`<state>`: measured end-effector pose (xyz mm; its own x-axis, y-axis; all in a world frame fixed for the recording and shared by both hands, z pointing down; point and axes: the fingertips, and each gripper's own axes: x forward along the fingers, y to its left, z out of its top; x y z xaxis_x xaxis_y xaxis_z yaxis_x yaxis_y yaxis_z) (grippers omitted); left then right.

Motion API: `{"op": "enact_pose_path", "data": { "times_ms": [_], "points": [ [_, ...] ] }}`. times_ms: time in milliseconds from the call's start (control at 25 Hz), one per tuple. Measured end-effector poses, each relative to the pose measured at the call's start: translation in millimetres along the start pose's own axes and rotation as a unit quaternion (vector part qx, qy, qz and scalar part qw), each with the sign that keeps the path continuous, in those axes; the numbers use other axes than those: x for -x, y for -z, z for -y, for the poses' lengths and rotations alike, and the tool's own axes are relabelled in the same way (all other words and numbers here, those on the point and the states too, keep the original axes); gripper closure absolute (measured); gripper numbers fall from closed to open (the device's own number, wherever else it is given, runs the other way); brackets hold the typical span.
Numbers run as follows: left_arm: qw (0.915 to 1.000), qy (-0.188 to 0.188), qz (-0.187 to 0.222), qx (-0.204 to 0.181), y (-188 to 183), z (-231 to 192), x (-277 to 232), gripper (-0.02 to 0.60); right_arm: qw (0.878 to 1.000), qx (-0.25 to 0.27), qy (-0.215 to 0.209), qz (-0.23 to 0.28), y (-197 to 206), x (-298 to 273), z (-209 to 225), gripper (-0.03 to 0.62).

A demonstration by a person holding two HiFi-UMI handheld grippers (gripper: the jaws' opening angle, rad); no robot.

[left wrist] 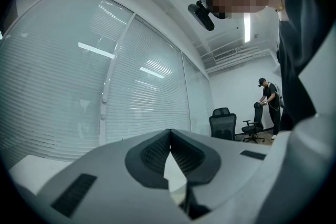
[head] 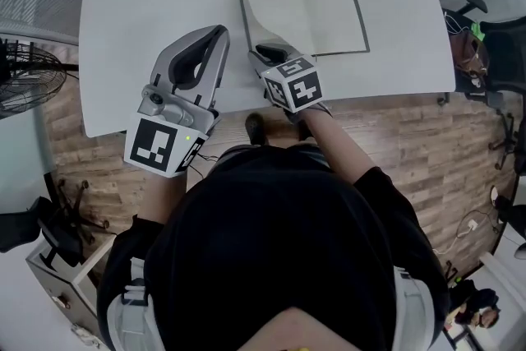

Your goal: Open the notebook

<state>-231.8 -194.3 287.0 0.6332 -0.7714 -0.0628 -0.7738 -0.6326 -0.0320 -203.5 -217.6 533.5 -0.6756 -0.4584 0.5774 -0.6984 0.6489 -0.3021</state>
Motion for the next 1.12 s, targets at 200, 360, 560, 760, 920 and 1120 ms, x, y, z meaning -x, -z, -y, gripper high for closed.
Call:
{"op": "enact_pose_path", "data": {
  "times_ms": [200,360,560,760,920,1120],
  "points": [
    [1.0,-0.007,-0.003,-0.005,1,1,-2,0.569,1.0,-0.008,-0.024,0.011,-1,8,-3,0.497],
    [0.9999,-0.011,-0.006,-0.004,1,-2,-3,0.569,0.999,-0.002,-0.023,0.034,-8,15,-7,0.499],
    [0.9999,-0.011,-0.001,-0.004,-2,1,-8,0.569,0.998,-0.001,-0.035,0.06,-23,30,-11,0.504],
    [0.9999,-0.011,0.0,-0.003,-3,11,-15,0.569,0.994,-0.011,-0.051,0.099,-39,55,-12,0.516],
    [0.9999,-0.009,0.008,-0.004,-5,20,-25,0.569,0.991,-0.012,-0.045,0.123,-51,75,1,0.516],
    [0.9999,-0.007,0.007,-0.001,-6,29,-35,0.569,0.986,-0.016,-0.029,0.161,-73,103,20,0.517]
  ]
}}
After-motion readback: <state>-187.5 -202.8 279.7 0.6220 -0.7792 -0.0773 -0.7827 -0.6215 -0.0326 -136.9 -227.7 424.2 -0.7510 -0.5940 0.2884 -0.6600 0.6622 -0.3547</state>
